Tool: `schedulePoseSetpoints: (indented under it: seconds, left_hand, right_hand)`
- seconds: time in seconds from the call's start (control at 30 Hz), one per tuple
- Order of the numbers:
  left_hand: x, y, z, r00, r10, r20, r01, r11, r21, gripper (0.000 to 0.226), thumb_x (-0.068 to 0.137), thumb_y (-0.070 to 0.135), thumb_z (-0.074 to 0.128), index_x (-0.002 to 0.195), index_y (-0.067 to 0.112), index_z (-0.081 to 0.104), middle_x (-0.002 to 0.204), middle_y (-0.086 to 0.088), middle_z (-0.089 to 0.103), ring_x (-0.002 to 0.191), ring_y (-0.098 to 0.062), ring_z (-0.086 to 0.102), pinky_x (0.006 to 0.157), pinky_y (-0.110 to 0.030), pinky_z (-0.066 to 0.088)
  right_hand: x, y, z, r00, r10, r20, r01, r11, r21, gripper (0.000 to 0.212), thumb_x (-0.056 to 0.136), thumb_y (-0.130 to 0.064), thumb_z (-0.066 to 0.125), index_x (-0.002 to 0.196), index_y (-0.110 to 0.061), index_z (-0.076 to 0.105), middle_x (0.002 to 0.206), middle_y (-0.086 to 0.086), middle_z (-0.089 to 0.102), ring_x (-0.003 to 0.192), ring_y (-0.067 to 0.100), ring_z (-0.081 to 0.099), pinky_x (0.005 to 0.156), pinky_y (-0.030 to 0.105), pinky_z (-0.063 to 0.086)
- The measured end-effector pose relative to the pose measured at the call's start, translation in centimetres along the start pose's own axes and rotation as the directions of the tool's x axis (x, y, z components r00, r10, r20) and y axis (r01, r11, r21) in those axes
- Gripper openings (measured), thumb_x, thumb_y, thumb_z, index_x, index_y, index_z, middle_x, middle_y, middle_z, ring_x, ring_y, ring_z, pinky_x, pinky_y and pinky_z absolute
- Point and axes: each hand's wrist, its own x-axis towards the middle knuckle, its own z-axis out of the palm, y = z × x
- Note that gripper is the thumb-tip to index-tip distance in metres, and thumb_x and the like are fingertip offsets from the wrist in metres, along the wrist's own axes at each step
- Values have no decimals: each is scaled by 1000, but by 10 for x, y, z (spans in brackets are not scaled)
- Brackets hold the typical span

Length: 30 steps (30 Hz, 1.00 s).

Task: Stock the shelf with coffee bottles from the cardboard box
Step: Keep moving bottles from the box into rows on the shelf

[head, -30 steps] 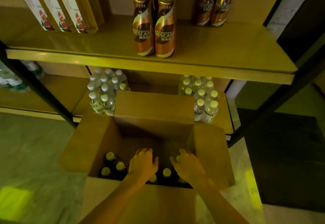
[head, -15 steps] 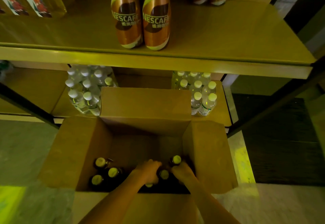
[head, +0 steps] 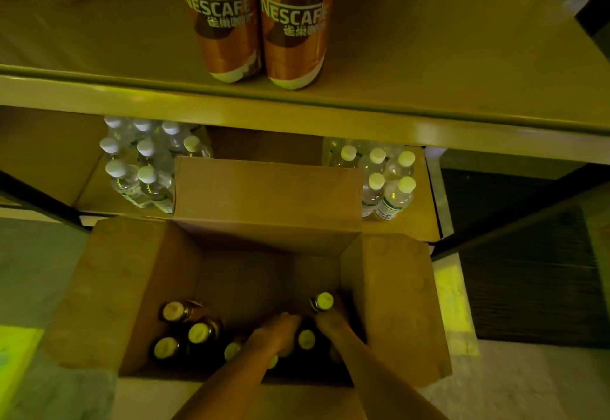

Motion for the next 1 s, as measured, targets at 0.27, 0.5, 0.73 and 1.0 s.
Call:
schedulePoseSetpoints:
  seconds: [0.27,0.5,0.73,1.0]
  left_hand:
    - [-14,-13,-20,983,-42,-179,-45,887,-460,43,73,20,79,112,31,66,120,4,69,117,-16,61,94,-30,50]
    - [-72,-5,-67,886,-132,-444,-208,743,-637,60,59,42,89,110,33,58,98,13,70,90,1,64,81,-25,50]
    - [-171,47,-124,724,22,-690,-531,656,-537,47,65,27,91,106,36,70,101,20,75,99,2,68,88,-23,51]
    - [-258,132,-185,421,153,-894,-852,405,-331,30,69,29,89,94,35,75,95,5,78,91,-11,74,75,-22,57]
  right_hand:
    - [-22,-14,-14,990,-116,-84,120,992,43,34,82,-14,63,116,-10,64,116,11,68,112,27,64,92,40,53]
    - [-133,-76,-72,915,-392,-94,400,912,88,37,80,-24,78,111,-28,59,101,-12,68,89,4,64,65,10,44]
    - [-232,-120,-135,766,-620,-172,634,772,42,39,76,-43,82,109,-41,61,92,-24,69,87,-15,63,66,6,49]
    - [-334,-176,-225,478,-794,-375,868,492,65,64,58,-56,77,118,-40,62,108,-21,71,108,-4,64,89,23,56]
